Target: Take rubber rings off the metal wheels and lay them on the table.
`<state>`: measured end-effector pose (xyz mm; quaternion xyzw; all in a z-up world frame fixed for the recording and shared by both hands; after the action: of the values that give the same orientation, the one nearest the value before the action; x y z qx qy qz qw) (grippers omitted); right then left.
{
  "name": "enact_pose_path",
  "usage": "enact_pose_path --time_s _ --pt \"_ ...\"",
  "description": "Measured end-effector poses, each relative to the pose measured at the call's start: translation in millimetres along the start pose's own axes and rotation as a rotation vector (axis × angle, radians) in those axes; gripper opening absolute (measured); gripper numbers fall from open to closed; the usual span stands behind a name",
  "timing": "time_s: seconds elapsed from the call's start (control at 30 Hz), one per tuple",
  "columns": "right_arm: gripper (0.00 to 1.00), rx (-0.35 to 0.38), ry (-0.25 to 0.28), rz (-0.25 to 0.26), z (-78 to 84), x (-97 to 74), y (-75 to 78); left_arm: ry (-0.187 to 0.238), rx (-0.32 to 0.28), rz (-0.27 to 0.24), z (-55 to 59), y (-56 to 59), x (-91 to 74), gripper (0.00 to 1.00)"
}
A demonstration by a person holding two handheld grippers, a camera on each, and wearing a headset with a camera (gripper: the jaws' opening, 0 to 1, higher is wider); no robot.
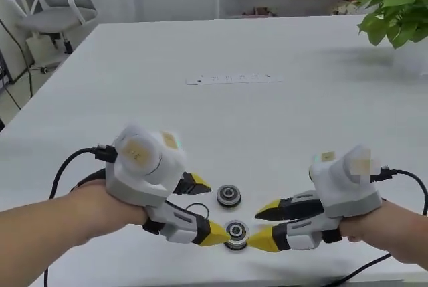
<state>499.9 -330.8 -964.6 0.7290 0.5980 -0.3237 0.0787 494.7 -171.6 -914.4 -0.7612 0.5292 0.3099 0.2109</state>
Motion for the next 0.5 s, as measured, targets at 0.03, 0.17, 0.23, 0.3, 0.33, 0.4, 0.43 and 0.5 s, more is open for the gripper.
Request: enact_pose_path --time_s 0.03,0.17,0.23,0.3,0.33,0.4,0.43,0.5 --pt "0.32 -0.006 -0.001 0.0 0.5 0.6 0.3 -0.002 0.0 0.001 0.3 0.2 1.1 0.53" --pt "0.3 -0.017 -0.001 0.0 1.4 2.3 1.1 -0.013 0.0 0.011 2.3 1.8 6.5 0.51" --pt "0.29 -0.021 -0.003 0.0 2.9 3.6 2.7 -0.017 -0.002 0.015 3.1 2.3 8.2 0.5" --pt "0.28 -0.026 -0.006 0.0 3.9 4.5 2.5 -0.021 -0.005 0.019 3.9 3.0 10.1 0.5" --pt "0.28 -0.028 -0.009 -0.001 4.5 5.0 2.5 -0.022 -0.006 0.021 4.2 3.1 10.9 0.49" --pt "0.26 -0.039 -0.016 -0.003 5.9 6.6 1.9 -0.025 -0.011 0.025 5.0 3.7 12.9 0.47" --pt "0.25 -0.047 -0.017 -0.006 6.3 7.3 1.3 -0.028 -0.013 0.027 5.4 4.0 14.2 0.47" --pt "0.24 -0.055 -0.023 -0.01 6.9 9.2 -0.5 -0.03 -0.015 0.029 5.9 4.3 16.1 0.45"
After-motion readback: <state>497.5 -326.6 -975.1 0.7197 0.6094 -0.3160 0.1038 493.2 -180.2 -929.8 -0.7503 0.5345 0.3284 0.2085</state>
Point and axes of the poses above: the centre of the closed fingertips' face, and the gripper's own axes: x roughly forward along the fingers, y roughly to its right, z roughly out of its underside, the point moved 8 cm from there along -x, roughly backward along the fingers, and after that the axes turned 3 degrees about -y, right-handed, at the moved point
